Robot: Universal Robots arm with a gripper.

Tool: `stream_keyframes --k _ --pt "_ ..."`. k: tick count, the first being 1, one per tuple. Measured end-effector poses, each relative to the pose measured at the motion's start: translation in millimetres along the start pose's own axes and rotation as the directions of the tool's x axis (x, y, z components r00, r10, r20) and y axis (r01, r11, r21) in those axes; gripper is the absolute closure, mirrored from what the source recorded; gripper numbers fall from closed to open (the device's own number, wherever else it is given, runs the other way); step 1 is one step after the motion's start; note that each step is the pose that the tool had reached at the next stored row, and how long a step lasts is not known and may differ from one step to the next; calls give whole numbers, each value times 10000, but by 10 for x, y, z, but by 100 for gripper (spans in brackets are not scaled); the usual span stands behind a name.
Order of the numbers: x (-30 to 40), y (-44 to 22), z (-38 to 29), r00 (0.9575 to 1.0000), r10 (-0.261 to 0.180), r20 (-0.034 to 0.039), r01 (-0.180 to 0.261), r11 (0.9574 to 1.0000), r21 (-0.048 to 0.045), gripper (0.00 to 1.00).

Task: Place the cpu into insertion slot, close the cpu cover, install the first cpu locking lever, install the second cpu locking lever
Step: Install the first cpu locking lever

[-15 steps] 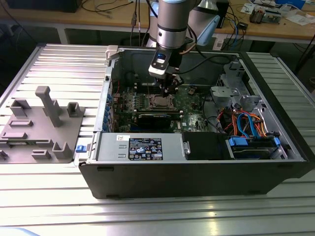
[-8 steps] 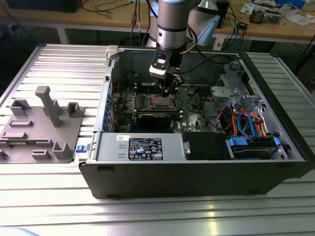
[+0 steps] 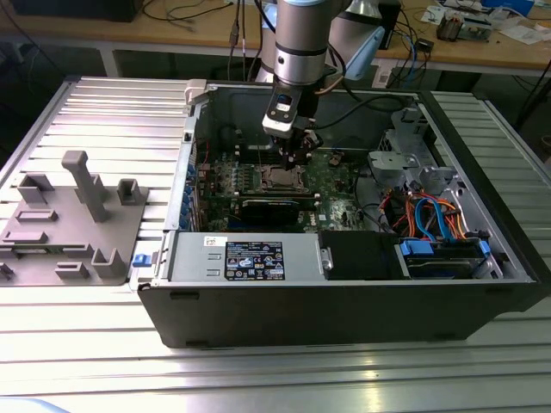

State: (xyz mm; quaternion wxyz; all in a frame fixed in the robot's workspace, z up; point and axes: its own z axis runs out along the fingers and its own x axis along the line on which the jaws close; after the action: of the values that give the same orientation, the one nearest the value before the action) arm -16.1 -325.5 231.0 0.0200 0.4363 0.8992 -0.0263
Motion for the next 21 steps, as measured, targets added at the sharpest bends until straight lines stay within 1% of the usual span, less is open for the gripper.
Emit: stream_keyframes --k 10,21 --pt "0 0 1 9996 -277 9 277 9996 -16 89" --pt "0 0 1 9980 -626 20 626 9980 -36 89"
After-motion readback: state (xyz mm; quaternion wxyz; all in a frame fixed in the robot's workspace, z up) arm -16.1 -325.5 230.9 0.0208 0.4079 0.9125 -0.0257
